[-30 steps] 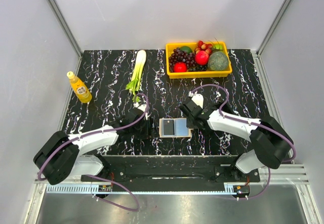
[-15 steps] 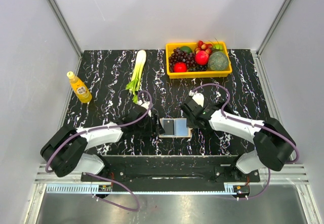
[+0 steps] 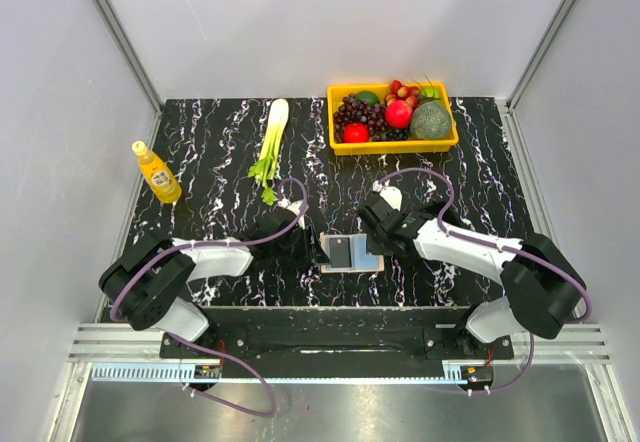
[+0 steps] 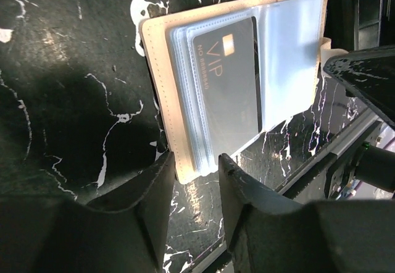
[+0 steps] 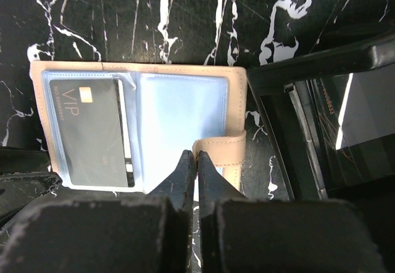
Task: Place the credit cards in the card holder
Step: Close the card holder at the center of the board.
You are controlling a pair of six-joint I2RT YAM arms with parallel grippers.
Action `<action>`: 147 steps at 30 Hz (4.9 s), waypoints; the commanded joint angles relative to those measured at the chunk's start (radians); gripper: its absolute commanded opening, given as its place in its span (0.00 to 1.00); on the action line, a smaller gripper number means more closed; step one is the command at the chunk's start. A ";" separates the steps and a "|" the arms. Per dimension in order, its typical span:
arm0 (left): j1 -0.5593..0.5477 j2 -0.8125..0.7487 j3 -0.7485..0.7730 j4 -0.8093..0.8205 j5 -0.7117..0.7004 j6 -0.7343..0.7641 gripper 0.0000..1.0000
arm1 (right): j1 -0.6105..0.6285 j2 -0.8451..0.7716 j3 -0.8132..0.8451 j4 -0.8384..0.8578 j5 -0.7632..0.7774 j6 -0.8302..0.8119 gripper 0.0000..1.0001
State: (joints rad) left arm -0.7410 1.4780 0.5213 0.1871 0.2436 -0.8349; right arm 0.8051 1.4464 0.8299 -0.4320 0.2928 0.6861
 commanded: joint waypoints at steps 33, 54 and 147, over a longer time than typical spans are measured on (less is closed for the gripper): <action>0.005 -0.283 0.086 -0.331 -0.171 0.109 0.66 | 0.020 -0.037 -0.023 0.199 -0.195 0.038 0.00; 0.008 -0.771 -0.231 -0.598 -0.265 -0.095 0.99 | 0.247 -0.030 -0.032 0.061 -0.277 -0.069 0.00; 0.138 -0.766 -0.182 -0.416 -0.220 0.008 0.80 | 0.180 0.232 0.159 0.358 -0.374 0.280 0.51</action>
State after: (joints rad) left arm -0.6075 0.7464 0.3206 -0.1860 0.0944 -0.8059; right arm 0.9569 1.6032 0.9360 -0.0303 -0.0708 0.9871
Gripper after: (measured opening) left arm 0.799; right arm 0.504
